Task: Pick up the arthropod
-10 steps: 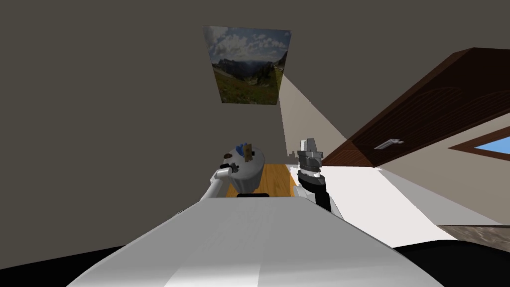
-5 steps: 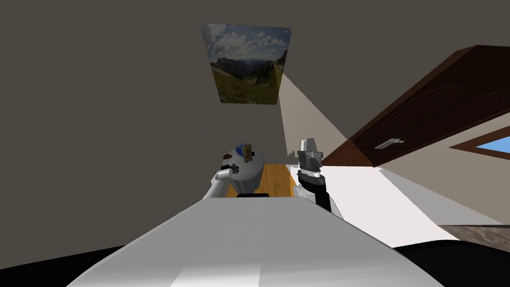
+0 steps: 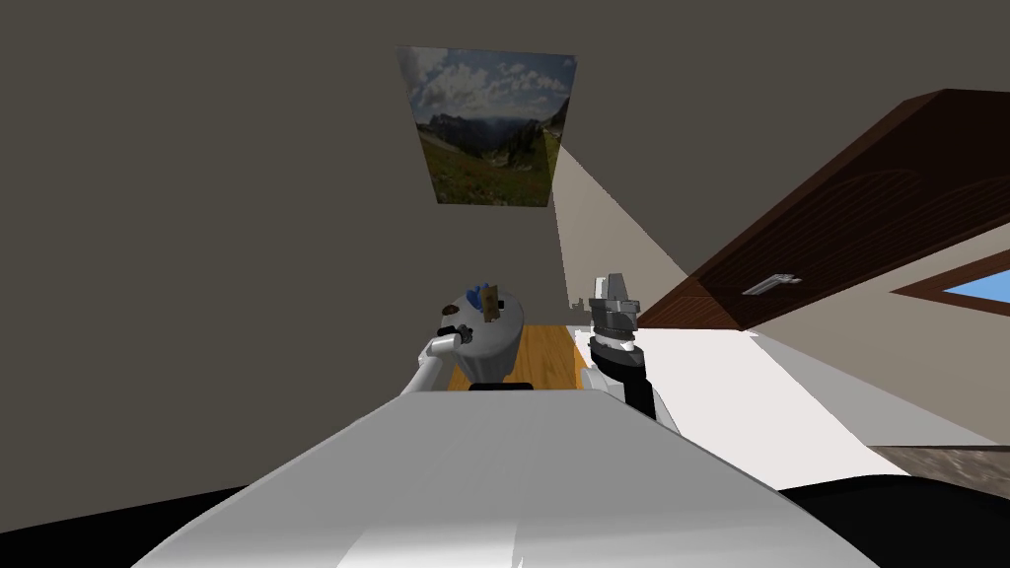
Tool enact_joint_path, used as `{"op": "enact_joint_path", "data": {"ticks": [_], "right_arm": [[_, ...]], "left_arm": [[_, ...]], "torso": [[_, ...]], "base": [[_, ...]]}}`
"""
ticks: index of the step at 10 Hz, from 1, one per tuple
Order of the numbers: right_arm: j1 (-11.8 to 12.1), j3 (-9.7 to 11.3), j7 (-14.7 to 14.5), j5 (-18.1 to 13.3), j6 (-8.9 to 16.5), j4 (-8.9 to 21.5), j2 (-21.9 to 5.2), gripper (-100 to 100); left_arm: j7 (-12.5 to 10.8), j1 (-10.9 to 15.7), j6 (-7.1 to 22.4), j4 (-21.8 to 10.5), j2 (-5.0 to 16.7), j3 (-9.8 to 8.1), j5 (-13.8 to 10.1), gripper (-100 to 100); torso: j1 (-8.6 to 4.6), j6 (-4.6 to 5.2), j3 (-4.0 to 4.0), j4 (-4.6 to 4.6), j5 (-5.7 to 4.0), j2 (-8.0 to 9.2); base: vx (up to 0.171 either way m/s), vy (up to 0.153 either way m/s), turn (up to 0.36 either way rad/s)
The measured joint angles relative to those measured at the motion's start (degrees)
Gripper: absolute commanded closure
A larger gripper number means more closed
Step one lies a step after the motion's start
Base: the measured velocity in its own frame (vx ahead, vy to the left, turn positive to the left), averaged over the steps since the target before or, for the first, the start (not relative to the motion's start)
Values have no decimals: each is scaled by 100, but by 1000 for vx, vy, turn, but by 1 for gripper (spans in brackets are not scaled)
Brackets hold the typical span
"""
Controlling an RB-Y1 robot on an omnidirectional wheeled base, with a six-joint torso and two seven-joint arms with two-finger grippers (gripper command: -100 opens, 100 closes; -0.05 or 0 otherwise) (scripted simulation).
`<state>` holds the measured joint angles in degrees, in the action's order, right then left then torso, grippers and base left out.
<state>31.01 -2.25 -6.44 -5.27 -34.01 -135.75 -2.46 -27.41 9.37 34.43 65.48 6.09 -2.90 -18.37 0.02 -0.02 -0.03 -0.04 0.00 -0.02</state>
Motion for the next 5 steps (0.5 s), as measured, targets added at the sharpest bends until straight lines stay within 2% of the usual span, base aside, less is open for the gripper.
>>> {"op": "enact_joint_path", "data": {"ticks": [1,2,4,5], "right_arm": [[0,0,0,0,0,0,0,0],[0,0,0,0,0,0,0,0],[0,0,0,0,0,0,0,0],[0,0,0,0,0,0,0,0]], "left_arm": [[0,0,1,0,0,0,0,0],[0,0,1,-1,0,0,0,100],[-57,-8,187,200,61,7,-1,100],[-65,-8,211,214,64,7,1,0]], "torso": [[0,0,0,0,0,0],[0,0,0,0,0,0],[-3,-1,6,3,-2,11],[-2,-1,5,2,0,8]], "base": [[0,0,0],[-8,-7,11],[-21,-6,8],[0,0,0]]}}
